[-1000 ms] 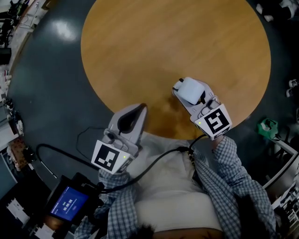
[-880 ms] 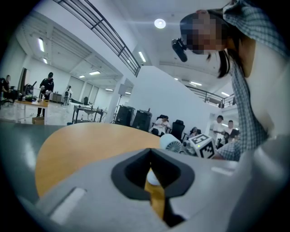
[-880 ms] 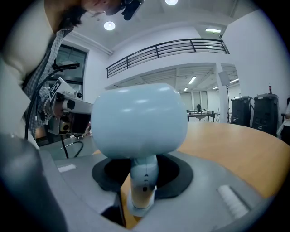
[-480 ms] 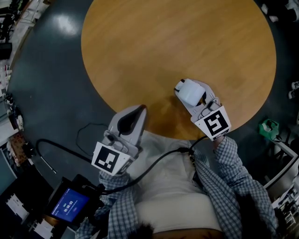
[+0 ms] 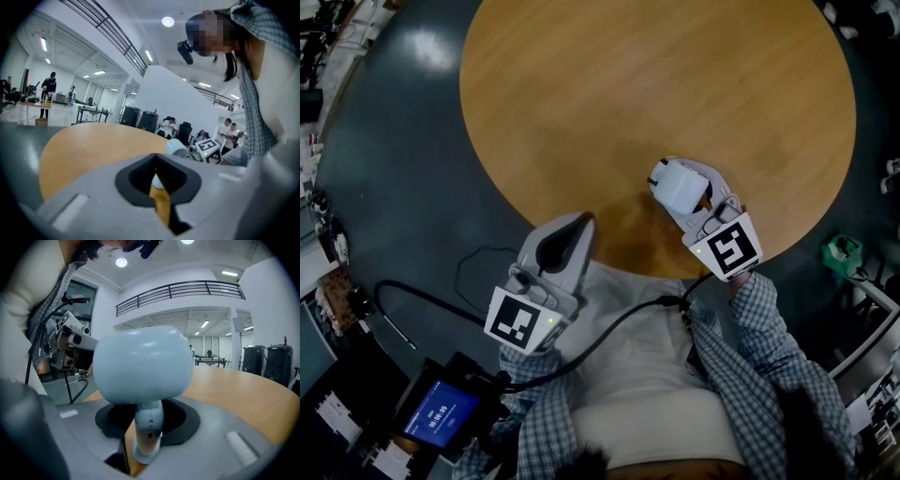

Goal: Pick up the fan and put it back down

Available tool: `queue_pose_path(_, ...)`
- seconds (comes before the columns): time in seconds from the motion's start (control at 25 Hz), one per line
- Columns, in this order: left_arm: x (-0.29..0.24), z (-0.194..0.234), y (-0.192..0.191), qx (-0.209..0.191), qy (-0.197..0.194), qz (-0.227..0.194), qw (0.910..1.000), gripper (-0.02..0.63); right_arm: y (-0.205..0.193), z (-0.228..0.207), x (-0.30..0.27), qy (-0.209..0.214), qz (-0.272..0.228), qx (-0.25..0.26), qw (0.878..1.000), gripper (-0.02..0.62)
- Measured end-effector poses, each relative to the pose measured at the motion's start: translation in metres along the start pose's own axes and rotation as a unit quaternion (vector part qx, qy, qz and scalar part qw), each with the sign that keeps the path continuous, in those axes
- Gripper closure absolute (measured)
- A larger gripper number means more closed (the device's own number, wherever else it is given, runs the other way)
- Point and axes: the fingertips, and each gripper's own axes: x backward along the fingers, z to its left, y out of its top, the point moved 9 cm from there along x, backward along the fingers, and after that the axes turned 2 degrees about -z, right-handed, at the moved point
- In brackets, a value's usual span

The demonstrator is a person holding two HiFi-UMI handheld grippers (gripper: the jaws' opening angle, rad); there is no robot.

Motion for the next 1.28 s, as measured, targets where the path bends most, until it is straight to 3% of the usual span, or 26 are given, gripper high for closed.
queue_pose_path(0.24,-0.003,-0.001,0.002,-0.001,-0.009,0.001,1.0000,0.606,-0.006,-0.001,-0.002,-0.014,0.002,-0.018,1.000,0.446)
queue_pose_path(0.4,-0.002,-0.001,0.000,-0.006,-0.013,0.002,0.9999,0.606,-0.014,-0.001,-0.002,-0.030,0.003,-0.031,0.999,0.398)
queue_pose_path(0.88,-0.008,-0.013,0.000,-0.018,-0.055,0.012,0.9983,0.606,-0.024,0.010,0.032,-0.074,-0.007,-0.083,0.994,0.390)
queue_pose_path(1.12,-0.020,-0.023,0.003,-0.030,-0.086,0.020,0.9956,0.606,-0.019,0.021,0.064,-0.102,0.003,-0.074,0.992,0.409)
queue_pose_path(1.28,-0.024,-0.029,0.010,-0.041,-0.102,0.016,0.9938,0.606,-0.008,0.024,0.089,-0.139,-0.027,-0.097,0.985,0.493)
